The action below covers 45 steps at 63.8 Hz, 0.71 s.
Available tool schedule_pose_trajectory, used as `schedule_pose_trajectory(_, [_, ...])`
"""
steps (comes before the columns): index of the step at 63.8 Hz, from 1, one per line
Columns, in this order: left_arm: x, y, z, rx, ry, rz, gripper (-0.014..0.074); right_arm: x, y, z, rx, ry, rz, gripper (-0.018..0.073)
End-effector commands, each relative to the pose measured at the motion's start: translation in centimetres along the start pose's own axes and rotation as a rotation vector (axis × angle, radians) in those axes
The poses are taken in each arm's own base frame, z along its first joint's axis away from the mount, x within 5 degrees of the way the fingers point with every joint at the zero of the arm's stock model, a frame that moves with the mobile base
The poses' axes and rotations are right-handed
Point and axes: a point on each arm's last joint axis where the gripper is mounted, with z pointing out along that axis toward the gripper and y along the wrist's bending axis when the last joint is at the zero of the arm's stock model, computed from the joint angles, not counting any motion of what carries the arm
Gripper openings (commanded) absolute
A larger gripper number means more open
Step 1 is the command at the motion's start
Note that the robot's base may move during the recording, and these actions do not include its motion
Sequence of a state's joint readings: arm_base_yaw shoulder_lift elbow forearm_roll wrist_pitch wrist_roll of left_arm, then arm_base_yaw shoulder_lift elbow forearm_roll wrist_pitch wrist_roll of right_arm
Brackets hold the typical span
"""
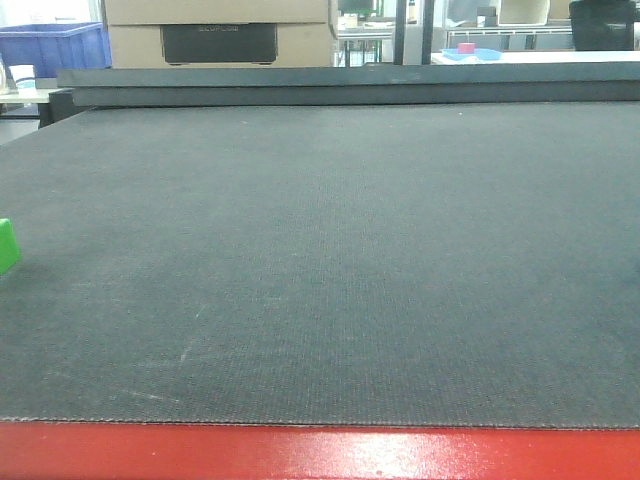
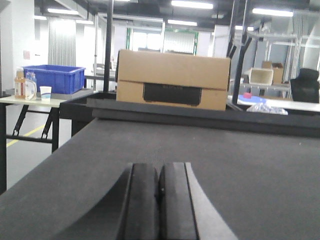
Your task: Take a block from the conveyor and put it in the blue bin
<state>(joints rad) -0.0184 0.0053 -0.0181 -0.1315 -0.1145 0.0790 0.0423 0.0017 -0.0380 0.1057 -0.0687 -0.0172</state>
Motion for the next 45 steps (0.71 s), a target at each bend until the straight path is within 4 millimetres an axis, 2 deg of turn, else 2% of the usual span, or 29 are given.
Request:
schedule_pose_trajectory(1, [-2.9, -0.1, -0.1, 0.001, -0.103, -0.013, -0.0111, -3.4, 0.3, -0.2, -0.008, -0.102, -0.008, -0.0162])
schedule_pose_trajectory(11, [-10.0, -0.7, -0.9, 0.029, -0.129, 0.005, -0.0097, -10.0, 1.1, -1.9, -0.035, -0.113, -0.011, -0.0162])
schedule_pose_trajectory(12, [-10.1, -0.8, -0.8, 0.03, -0.107, 0.01, -0.009, -10.5, 1.2, -1.9, -0.036, -0.106, -0.012, -0.0162])
schedule_pose_trajectory(17, [-12.9, -1.0, -0.4, 0.037, -0.045, 0.031, -0.0032, -13.0, 1.5, -1.8, -0.042, -0.042, -0.015, -0.0153])
schedule_pose_trajectory(20, [-14.5, -1.1, 0.0, 0.041, -0.005, 0.037, 0.0043, -14.0, 1.6, -1.2, -0.043, -0.002, -0.016, -0.0118])
schedule_pose_trajectory(22, [-15.3, -1.2, 0.4, 0.042, 0.018, 0.04, 0.0088, -14.6, 1.7, -0.8, -0.044, 0.026, -0.016, -0.0079])
schedule_pose_trajectory(28, [-17.0, -1.4, 1.8, 0.046, 0.117, 0.049, 0.0248, -16.0, 1.9, 1.1, -0.042, 0.092, -0.017, 0.0116])
schedule_pose_trajectory(37, [-17.7, -1.5, 4.0, 0.056, 0.284, 0.053, 0.0436, -16.6, 2.1, 3.8, -0.041, 0.27, -0.016, 0.0476])
schedule_pose_trajectory(40, [-17.5, -1.6, 4.5, 0.068, 0.321, 0.052, 0.0485, -16.6, 2.1, 4.6, -0.042, 0.31, -0.016, 0.0569])
schedule_pose_trajectory(45, [-17.2, -1.8, 5.1, 0.101, 0.349, 0.058, 0.0563, -16.4, 2.2, 5.5, -0.055, 0.321, -0.014, 0.057])
